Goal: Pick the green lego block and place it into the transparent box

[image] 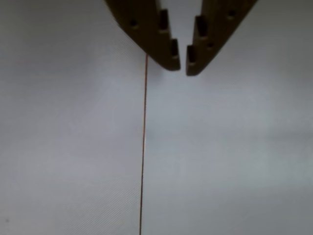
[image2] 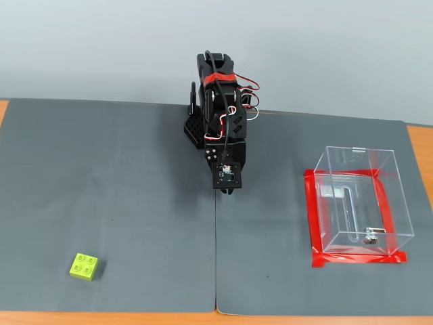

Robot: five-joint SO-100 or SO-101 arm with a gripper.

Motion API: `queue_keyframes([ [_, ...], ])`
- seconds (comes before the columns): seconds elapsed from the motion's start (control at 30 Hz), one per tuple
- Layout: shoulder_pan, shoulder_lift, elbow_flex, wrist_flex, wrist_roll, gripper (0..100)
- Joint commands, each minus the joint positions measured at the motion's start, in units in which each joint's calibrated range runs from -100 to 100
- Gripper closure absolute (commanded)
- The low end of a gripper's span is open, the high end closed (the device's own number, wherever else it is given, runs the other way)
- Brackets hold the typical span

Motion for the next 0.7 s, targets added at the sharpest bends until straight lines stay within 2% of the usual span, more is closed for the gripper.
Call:
queue_keyframes([
  [0.0,-0.11,-0.17,-0.4,0.06,0.25,98],
  [0.67,-0.18,-0.17,-0.4,-0.2,0.25,98],
])
